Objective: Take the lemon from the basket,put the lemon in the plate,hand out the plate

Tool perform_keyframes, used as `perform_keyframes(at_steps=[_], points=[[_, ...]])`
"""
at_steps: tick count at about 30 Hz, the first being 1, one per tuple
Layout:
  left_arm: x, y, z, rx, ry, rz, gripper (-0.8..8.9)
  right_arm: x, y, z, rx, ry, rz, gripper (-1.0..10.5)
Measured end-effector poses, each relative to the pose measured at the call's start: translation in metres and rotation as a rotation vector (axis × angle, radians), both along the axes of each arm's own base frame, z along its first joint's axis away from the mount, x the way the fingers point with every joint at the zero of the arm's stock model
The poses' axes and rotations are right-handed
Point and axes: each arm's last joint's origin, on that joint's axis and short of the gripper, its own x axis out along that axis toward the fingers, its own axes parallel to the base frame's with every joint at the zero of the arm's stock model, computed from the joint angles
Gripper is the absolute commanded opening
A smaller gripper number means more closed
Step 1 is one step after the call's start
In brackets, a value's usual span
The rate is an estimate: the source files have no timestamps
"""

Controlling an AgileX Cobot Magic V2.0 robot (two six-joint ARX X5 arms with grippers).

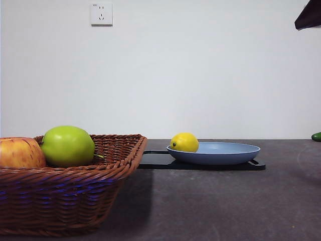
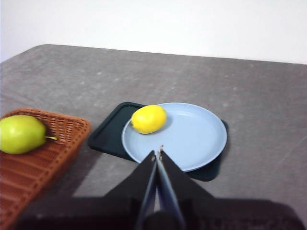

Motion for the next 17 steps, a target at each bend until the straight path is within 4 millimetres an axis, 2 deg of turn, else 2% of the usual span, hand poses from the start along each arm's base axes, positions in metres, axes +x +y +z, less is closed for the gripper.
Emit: perform_keyframes(at_steps=[5,7,13,17], points=[[0.0,0.0,0.0,0.0,0.0,0.0,0.09,-0.008,-0.021,0.002,-0.035,-0.088,-0.069,0.0],[0.0,0.0,0.0,0.0,0.001,0.0,0.09,-0.01,-0.031,-0.005,-0.01,-0.126,-0.082,0.0],[0.0,0.0,0.0,0.0,0.001,0.0,0.09,-0.004,-0.049,-0.066,-0.004,-0.045,-0.085,0.0],[0.0,0.0,0.0,0.0,0.0,0.0,0.09,-0.005,-0.056,-0.09,0.004,-0.036,-0.11,0.0]])
